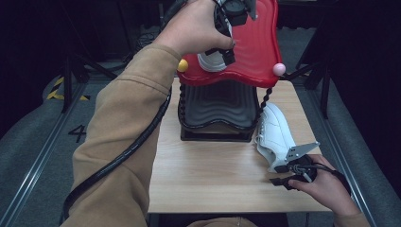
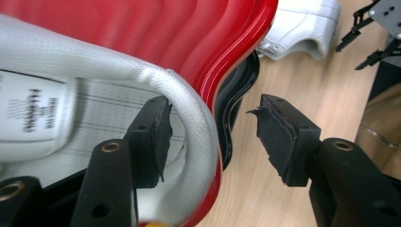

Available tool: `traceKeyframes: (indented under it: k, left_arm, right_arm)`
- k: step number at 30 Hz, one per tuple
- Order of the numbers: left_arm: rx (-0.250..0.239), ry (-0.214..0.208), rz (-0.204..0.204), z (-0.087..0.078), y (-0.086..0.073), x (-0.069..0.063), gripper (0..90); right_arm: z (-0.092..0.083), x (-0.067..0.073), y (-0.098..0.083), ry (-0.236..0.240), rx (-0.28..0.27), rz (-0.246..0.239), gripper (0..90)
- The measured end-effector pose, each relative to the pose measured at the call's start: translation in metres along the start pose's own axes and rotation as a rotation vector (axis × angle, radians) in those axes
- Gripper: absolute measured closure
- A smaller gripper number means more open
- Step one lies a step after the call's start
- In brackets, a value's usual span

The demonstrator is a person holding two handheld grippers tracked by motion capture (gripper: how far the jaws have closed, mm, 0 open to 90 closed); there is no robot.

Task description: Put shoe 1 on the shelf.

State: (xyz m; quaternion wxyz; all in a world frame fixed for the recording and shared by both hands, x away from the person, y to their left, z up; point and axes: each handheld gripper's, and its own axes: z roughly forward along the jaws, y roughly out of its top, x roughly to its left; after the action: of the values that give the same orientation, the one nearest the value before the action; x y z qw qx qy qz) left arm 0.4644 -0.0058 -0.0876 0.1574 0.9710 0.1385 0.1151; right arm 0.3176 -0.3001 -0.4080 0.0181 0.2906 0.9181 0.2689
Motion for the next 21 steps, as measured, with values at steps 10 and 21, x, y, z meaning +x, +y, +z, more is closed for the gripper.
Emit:
traceKeyframes:
  k: [10, 21]
  left_arm:
    - [-0.022, -0.034, 0.053, -0.028, -0.001, -0.027, 48.9]
    - [0.004, -0.116, 0.107, 0.012, -0.010, -0.060, 46.9]
  right_arm:
    - [0.002, 0.002, 0.001, 0.006, 0.011, -0.008, 49.5]
    - [0.004, 0.003, 0.003, 0.004, 0.021, -0.013, 49.6]
